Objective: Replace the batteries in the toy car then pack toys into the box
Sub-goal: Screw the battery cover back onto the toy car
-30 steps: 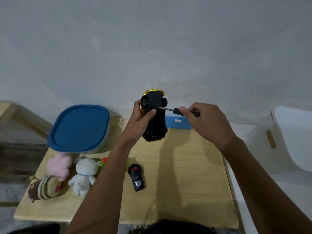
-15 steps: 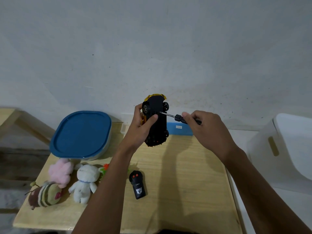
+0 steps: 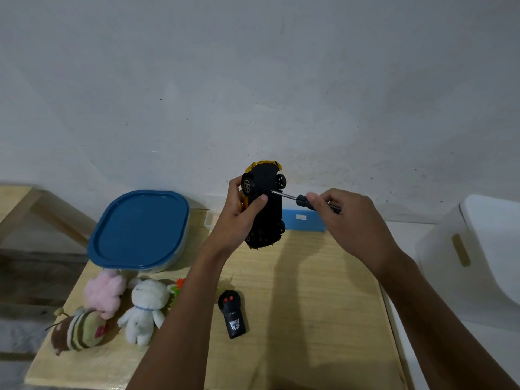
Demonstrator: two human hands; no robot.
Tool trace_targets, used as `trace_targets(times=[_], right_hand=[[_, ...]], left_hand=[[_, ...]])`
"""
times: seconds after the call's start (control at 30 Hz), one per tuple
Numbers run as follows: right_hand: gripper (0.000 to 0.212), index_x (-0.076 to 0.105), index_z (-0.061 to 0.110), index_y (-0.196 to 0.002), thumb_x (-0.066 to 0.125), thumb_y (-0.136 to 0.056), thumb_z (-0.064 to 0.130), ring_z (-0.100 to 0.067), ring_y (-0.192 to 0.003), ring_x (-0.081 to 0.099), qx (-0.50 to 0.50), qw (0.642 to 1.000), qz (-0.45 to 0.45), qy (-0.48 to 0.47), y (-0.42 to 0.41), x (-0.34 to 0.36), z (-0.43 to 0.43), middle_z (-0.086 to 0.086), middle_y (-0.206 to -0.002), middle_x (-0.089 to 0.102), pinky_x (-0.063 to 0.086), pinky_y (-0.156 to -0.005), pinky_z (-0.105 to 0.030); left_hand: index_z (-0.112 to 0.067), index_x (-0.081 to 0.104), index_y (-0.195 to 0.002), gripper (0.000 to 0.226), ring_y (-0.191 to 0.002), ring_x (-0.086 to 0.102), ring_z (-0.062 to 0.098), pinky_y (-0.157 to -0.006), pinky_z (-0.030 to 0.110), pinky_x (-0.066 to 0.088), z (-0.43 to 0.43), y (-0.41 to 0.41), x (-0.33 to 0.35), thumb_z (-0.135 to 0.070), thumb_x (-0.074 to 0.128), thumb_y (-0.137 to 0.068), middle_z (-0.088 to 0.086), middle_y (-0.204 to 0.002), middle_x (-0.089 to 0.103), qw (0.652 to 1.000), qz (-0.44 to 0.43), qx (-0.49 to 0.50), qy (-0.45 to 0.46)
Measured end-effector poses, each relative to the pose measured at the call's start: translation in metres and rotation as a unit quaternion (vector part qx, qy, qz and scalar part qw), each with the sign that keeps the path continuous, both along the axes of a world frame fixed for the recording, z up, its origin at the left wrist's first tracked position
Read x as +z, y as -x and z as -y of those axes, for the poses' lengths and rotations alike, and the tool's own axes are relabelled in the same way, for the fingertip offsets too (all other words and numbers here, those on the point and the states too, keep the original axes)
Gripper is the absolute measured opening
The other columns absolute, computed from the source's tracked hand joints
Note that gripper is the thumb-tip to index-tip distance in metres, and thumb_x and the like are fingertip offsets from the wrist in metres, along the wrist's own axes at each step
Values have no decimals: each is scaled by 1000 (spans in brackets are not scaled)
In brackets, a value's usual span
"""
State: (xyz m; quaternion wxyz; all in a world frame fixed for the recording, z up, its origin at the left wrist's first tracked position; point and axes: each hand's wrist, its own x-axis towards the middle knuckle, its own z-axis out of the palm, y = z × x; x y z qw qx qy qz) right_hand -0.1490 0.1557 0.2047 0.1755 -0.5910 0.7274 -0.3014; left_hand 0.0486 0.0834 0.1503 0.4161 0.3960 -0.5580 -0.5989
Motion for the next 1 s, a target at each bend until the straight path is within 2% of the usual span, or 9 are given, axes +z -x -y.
trace_targets(times=[0.17, 0.27, 0.4, 0.57, 0.67, 0.73, 0.83, 0.93, 1.0], right_hand=[[20, 52, 35, -98, 59, -89, 51, -11, -63, 62, 28, 998, 21, -57, -2, 6, -2, 8, -76, 66, 53, -62, -34], [19, 57, 29, -92, 58, -91, 48, -10, -57, 56, 29, 997, 42, -62, -4, 10, 0, 4, -74, 66, 47, -55, -29], [39, 67, 17, -91, 46, -97, 49, -10, -66, 57, 16, 999, 1, -45, -6, 13, 3, 2, -76, 63, 41, -55, -24], [22, 51, 29, -98, 65, -89, 42, 0, -49, 53, 47, 992, 72, -96, -4, 13, 2, 7, -78, 65, 38, -52, -20], [19, 59, 26, -91, 67, -88, 42, -2, -56, 57, 35, 994, 66, -75, -1, 12, 2, 5, -81, 67, 39, -52, -20], [32, 68, 18, -88, 61, -90, 50, -7, -59, 55, 23, 997, 49, -59, -1, 11, 2, 4, -73, 65, 39, -53, -21], [47, 74, 16, -93, 48, -94, 55, -5, -45, 41, 27, 996, 26, -78, -5, 10, 2, 6, -58, 51, 31, -49, -22], [28, 59, 28, -104, 59, -90, 53, -4, -60, 54, 43, 991, 57, -113, -3, 12, 1, 6, -81, 63, 40, -55, -23], [26, 52, 29, -100, 65, -87, 47, -9, -58, 56, 55, 988, 56, -132, 0, 13, 0, 3, -82, 66, 44, -56, -27]], left_hand=[[-26, 37, -131, 37, -107, 65, 20, -88, 37, 58, -1, 1, 1, -20, 55, -99, 6, -118, 59, 1000, -3, 1, 5], [-28, 37, -131, 37, -108, 65, 23, -88, 39, 58, -1, 0, 1, -20, 55, -99, 8, -119, 59, 1000, 5, 2, 6], [-28, 37, -131, 37, -111, 63, 24, -90, 40, 57, -1, 0, 2, -21, 55, -100, 11, -122, 57, 1000, 7, -3, 10], [-28, 37, -131, 37, -110, 63, 23, -90, 39, 57, 0, 1, 3, -21, 55, -99, 10, -122, 57, 1000, 11, -1, 17], [-27, 37, -131, 38, -109, 64, 21, -87, 36, 58, 0, 0, 3, -21, 55, -99, 9, -120, 58, 1000, 14, -3, 19], [-28, 36, -131, 37, -108, 64, 21, -86, 35, 58, 0, 0, 3, -22, 55, -99, 9, -120, 58, 1000, 15, -3, 19], [-27, 35, -132, 38, -106, 65, 21, -82, 33, 58, -1, 1, 3, -21, 55, -100, 11, -120, 58, 1000, 16, -8, 16], [-24, 36, -132, 38, -102, 66, 17, -79, 31, 58, -2, 0, 1, -19, 55, -99, 11, -119, 58, 1000, 14, -9, 15], [-24, 36, -133, 39, -99, 67, 12, -78, 30, 58, -3, 0, 0, -19, 55, -99, 10, -118, 58, 1000, 15, -12, 15]])
